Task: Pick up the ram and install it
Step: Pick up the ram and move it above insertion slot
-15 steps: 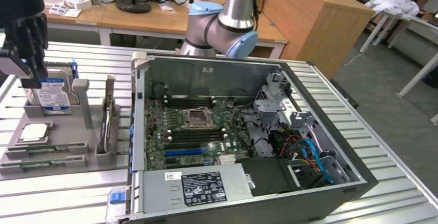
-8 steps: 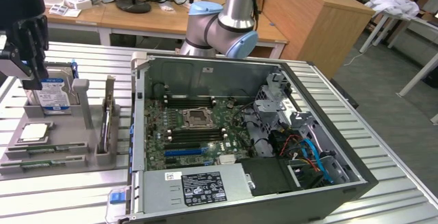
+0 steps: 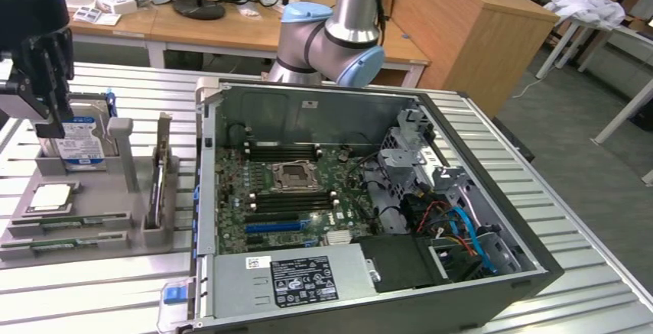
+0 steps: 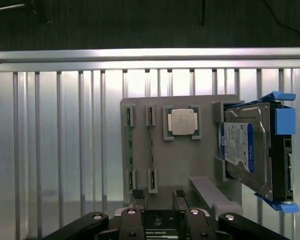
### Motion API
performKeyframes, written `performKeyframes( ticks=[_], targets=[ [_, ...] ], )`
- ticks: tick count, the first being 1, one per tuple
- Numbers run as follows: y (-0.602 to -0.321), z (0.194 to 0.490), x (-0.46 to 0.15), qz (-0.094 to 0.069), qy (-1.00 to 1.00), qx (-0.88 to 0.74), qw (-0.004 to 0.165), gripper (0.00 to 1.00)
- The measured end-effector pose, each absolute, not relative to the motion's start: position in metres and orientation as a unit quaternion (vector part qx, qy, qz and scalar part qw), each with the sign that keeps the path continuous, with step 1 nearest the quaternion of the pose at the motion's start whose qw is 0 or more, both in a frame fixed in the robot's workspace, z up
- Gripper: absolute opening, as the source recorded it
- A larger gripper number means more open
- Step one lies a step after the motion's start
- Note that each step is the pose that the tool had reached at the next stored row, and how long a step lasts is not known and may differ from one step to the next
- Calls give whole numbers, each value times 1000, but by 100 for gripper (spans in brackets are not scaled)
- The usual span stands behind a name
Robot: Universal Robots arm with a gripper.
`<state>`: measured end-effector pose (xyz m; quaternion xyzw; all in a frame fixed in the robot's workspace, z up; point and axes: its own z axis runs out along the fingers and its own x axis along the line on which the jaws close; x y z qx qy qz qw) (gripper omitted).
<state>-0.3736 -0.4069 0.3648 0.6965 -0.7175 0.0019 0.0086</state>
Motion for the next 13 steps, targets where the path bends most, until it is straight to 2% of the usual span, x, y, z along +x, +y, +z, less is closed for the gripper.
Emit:
performKeyframes(
  ticks=[13],
  targets=[
    [-407,355,-374,2,-717,697,9,36]
  ],
)
